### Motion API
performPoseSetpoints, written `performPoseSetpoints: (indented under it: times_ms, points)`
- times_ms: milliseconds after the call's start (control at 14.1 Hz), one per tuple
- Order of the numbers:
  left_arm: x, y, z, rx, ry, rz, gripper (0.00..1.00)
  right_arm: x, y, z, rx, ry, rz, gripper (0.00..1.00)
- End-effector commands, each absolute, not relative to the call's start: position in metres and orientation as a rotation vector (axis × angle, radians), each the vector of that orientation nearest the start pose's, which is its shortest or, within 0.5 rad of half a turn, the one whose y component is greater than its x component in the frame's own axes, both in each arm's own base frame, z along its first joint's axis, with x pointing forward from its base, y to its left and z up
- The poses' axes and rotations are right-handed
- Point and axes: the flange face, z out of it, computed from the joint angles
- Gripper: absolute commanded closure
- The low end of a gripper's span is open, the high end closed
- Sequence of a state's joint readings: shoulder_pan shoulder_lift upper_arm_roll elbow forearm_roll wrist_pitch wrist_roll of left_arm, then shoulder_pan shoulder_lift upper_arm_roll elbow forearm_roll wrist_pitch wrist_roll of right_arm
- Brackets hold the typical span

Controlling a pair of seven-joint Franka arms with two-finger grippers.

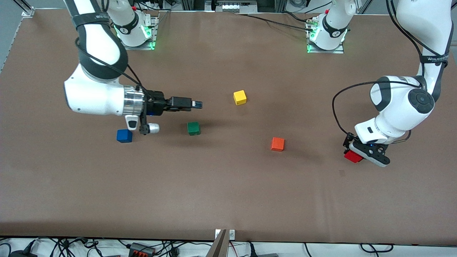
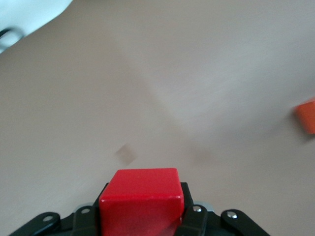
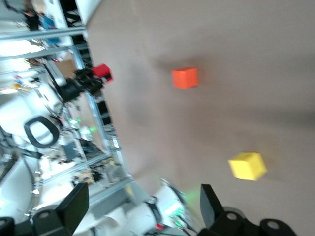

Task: Pass red block to right arm, stack on blue
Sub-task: 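Lift the red cube with the left gripper while the right gripper approaches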

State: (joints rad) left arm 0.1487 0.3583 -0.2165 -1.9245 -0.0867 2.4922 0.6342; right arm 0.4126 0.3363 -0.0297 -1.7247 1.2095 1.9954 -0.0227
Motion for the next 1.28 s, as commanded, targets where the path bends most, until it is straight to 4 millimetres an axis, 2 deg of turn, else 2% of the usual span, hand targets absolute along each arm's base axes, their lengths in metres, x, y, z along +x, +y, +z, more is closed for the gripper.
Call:
performPoseSetpoints:
  times_ms: [0,142,356,569,712,854,996,1139,1210]
  points:
    - [0.639,-0.054,0.357,-3.122,1.132,-0.463,0.80,0.601,0.324,0.404,-2.000,0.208,0.281,0.00]
    - [0.635,-0.086,0.370,-3.204,1.273,-0.500,0.81,0.601,0.337,0.392,-1.880,0.258,0.308,0.00]
    - [0.625,-0.138,0.382,-3.181,1.586,-0.660,0.82,0.600,0.357,0.370,-1.720,0.291,0.294,0.00]
    - [0.613,-0.189,0.394,-3.148,1.866,-0.975,0.85,0.600,0.369,0.360,-1.596,0.375,0.313,0.00]
    - [0.607,-0.215,0.393,-3.004,2.088,-1.254,0.86,0.598,0.372,0.356,-1.597,0.373,0.319,0.00]
    - [0.599,-0.237,0.394,-2.943,2.150,-1.529,0.86,0.598,0.372,0.356,-1.598,0.370,0.314,0.00]
    - [0.591,-0.261,0.392,-2.918,2.191,-1.673,0.86,0.601,0.368,0.355,-1.601,0.364,0.303,0.00]
    - [0.585,-0.279,0.393,-2.879,2.160,-1.863,0.86,0.600,0.372,0.352,-1.602,0.343,0.300,0.00]
    - [0.581,-0.298,0.394,-2.831,2.164,-1.985,0.86,0.599,0.373,0.351,-1.604,0.335,0.295,0.00]
